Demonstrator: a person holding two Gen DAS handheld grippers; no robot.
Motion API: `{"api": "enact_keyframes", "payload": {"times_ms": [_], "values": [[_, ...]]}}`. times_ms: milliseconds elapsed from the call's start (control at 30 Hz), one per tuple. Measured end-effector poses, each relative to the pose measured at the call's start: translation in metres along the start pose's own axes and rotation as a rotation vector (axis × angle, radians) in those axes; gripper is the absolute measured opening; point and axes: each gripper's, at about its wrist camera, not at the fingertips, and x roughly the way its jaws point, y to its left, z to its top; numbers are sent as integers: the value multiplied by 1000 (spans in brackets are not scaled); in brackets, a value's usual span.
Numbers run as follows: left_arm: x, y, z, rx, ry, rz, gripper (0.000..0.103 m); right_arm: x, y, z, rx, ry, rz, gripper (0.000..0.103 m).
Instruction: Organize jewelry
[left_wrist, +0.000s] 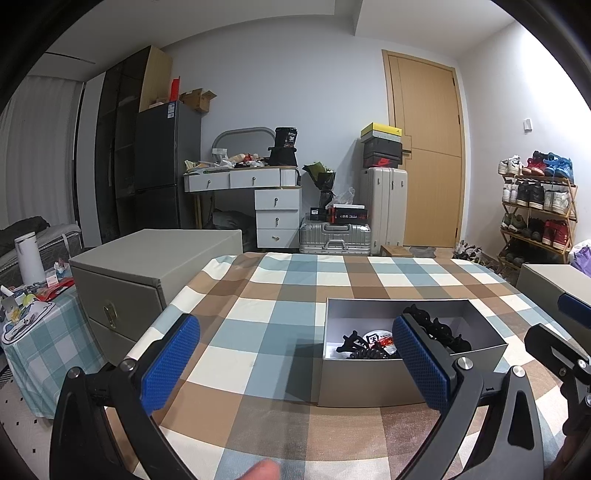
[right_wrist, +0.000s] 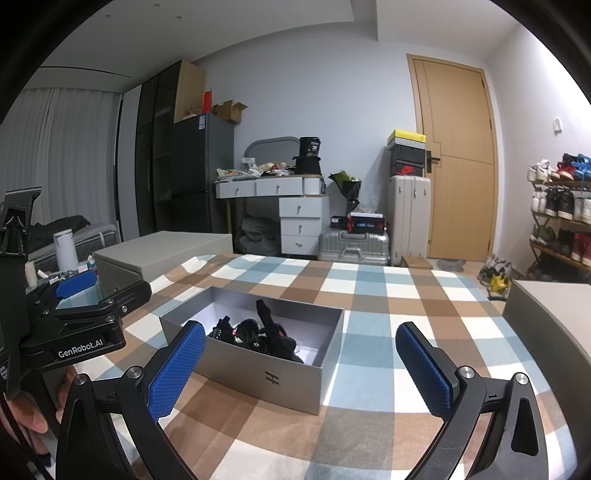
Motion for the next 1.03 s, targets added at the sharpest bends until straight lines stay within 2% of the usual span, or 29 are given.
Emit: {"api": "enact_keyframes", "payload": {"times_ms": [1033], "values": [[0, -2, -1, 11, 0, -33, 102, 0, 0, 0, 0, 0, 0, 103]]}}
